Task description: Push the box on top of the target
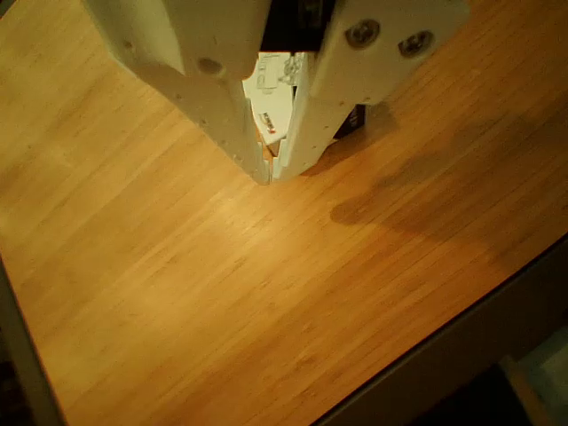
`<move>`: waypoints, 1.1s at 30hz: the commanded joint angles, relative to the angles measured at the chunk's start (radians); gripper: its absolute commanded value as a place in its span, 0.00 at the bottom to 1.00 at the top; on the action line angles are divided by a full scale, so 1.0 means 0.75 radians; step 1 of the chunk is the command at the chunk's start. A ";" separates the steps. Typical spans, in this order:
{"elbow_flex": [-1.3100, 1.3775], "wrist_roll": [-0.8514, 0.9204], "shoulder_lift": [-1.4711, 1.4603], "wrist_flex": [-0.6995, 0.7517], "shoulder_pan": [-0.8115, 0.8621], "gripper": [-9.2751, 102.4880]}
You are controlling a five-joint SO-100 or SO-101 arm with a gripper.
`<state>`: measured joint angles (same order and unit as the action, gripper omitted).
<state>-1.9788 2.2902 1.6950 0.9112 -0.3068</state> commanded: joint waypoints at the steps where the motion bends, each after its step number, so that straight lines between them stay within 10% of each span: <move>1: -0.037 0.041 0.108 -0.012 -0.029 0.08; 33: -0.333 0.542 0.223 0.055 -0.031 0.08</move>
<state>-2.2442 2.6753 1.8377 0.9480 -0.3513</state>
